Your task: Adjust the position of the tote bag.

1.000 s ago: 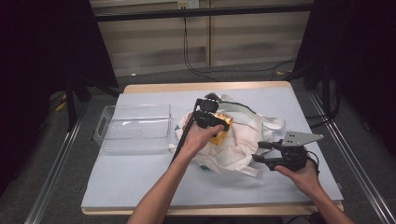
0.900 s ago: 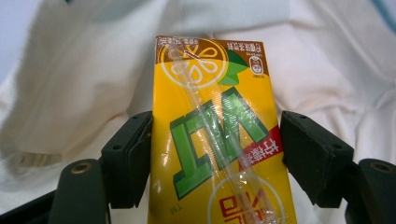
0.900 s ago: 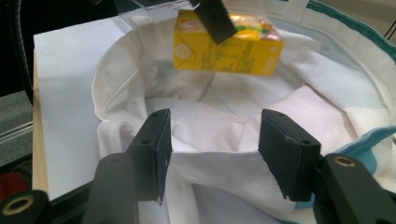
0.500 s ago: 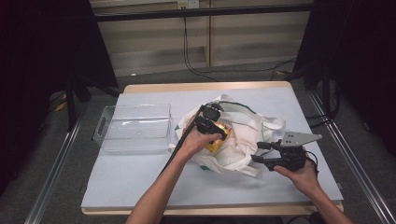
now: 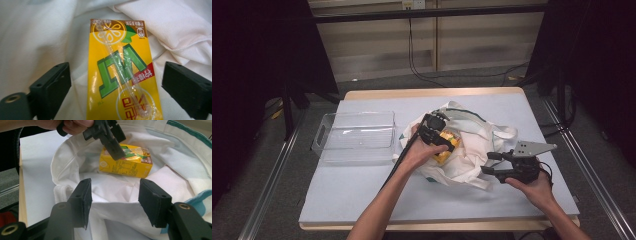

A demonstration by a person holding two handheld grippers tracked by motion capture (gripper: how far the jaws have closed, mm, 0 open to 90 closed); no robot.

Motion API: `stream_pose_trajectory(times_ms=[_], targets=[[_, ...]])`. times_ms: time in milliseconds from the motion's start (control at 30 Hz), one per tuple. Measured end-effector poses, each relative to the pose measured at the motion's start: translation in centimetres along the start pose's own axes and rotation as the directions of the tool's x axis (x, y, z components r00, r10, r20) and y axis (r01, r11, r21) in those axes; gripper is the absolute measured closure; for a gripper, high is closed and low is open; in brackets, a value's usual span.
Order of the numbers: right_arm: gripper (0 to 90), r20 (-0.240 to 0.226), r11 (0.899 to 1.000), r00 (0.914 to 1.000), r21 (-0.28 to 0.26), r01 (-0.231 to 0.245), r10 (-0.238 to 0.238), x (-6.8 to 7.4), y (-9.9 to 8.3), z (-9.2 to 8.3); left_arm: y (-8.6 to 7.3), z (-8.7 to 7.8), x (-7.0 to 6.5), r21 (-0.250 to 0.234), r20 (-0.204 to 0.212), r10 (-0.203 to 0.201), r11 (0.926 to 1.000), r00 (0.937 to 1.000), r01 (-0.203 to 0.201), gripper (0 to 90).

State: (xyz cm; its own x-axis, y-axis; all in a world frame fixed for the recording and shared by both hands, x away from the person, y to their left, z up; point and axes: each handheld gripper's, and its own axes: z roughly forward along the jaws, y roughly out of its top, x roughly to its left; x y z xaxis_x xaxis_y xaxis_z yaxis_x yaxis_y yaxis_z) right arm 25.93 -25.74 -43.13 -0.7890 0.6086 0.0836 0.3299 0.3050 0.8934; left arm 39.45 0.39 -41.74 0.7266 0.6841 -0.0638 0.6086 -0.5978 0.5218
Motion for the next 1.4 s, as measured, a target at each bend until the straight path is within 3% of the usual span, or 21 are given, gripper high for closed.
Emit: stream_pose_trajectory(times_ms=[133, 267, 333, 500, 567, 633, 700, 767, 867, 1033, 1067, 1100, 1133, 1167, 1200, 1233, 1300, 1400], targets=[[44.4, 0.004, 1.000, 1.0000, -0.001, 0.002, -0.002, 0.0, 0.0, 0.0, -0.9, -1.2, -0.2, -0.043, 0.005, 0.031, 0.9986, 0.9995, -0.030, 6.2], [44.4, 0.000, 1.000, 1.0000, 0.004, 0.000, 0.000, 0.0, 0.0, 0.0, -1.7, -1.8, -0.1, -0.031, 0.012, 0.061, 0.9977, 0.9980, -0.061, 9.2], [44.4, 0.001, 1.000, 1.0000, 0.006, 0.001, -0.001, 0.1, 0.0, 0.1, -1.8, -2.0, -0.1, -0.021, 0.005, 0.100, 0.9948, 0.9949, -0.100, 8.9], [44.5, 0.001, 1.000, 1.0000, 0.006, 0.001, -0.001, 0.1, 0.0, 0.1, -2.3, -1.8, -0.6, -0.019, 0.015, 0.154, 0.9880, 0.9880, -0.153, 6.5], [44.5, 0.003, 1.000, 1.0000, 0.005, 0.004, -0.004, 0.1, 0.0, 0.0, -2.8, -1.7, -0.7, -0.050, 0.006, 0.187, 0.9811, 0.9822, -0.187, 7.4], [44.5, 0.004, 1.000, 1.0000, -0.001, 0.002, -0.002, 0.0, 0.0, -0.1, -3.6, -1.5, -0.7, -0.090, -0.001, 0.172, 0.9810, 0.9850, -0.172, 7.4], [44.6, 0.005, 1.000, 1.0000, -0.001, 0.003, -0.003, 0.0, 0.0, -0.1, -4.5, -1.4, -0.7, -0.167, -0.026, 0.160, 0.9725, 0.9867, -0.163, 9.6], [44.6, 0.001, 1.000, 1.0000, 0.000, 0.001, -0.001, 0.0, 0.0, -0.1, -5.1, -1.2, -0.5, -0.196, -0.024, 0.144, 0.9697, 0.9893, -0.146, 10.0], [44.7, 0.001, 1.000, 1.0000, 0.003, 0.003, -0.003, 0.1, 0.0, 0.0, -5.8, -1.1, -0.4, -0.218, -0.037, 0.148, 0.9639, 0.9882, -0.153, 11.1], [44.8, 0.002, 1.000, 1.0000, 0.002, 0.000, 0.000, 0.1, 0.0, 0.1, -6.9, -0.7, -0.6, -0.300, -0.063, 0.152, 0.9398, 0.9864, -0.164, 12.8], [44.8, 0.003, 1.000, 1.0000, 0.000, 0.001, -0.001, 0.1, 0.0, 0.1, -7.2, -0.6, -0.6, -0.330, -0.072, 0.157, 0.9281, 0.9850, -0.172, 13.5], [44.8, 0.003, 1.000, 1.0000, -0.002, 0.004, -0.004, 0.1, 0.0, 0.1, -7.4, -0.5, -0.6, -0.334, -0.077, 0.167, 0.9244, 0.9829, -0.183, 13.5], [44.8, 0.000, 1.000, 1.0000, -0.003, 0.004, -0.004, 0.1, 0.0, 0.0, -7.6, -0.4, -0.7, -0.332, -0.085, 0.162, 0.9256, 0.9832, -0.181, 13.5], [44.9, 0.000, 1.000, 1.0000, -0.003, 0.003, -0.003, 0.1, 0.0, 0.0, -7.9, -0.3, -0.6, -0.347, -0.086, 0.176, 0.9176, 0.9807, -0.195, 12.6], [44.8, 0.001, 1.000, 1.0000, -0.005, 0.003, -0.003, 0.1, 0.0, 0.0, -8.2, -0.1, -0.5, -0.357, -0.080, 0.173, 0.9145, 0.9817, -0.190, 12.9], [44.8, 0.004, 1.000, 1.0000, -0.006, 0.004, -0.004, 0.1, 0.0, 0.0, -8.4, 0.0, -0.4, -0.355, -0.081, 0.165, 0.9168, 0.9829, -0.183, 13.7], [44.8, 0.003, 1.000, 1.0000, -0.005, 0.002, -0.002, 0.1, 0.0, 0.0, -8.7, 0.3, -0.3, -0.363, -0.071, 0.164, 0.9144, 0.9838, -0.179, 14.2], [44.8, 0.003, 1.000, 1.0000, -0.004, 0.004, -0.004, 0.1, 0.0, 0.1, -8.6, 0.4, -0.3, -0.359, -0.085, 0.175, 0.9130, 0.9809, -0.194, 16.2]])
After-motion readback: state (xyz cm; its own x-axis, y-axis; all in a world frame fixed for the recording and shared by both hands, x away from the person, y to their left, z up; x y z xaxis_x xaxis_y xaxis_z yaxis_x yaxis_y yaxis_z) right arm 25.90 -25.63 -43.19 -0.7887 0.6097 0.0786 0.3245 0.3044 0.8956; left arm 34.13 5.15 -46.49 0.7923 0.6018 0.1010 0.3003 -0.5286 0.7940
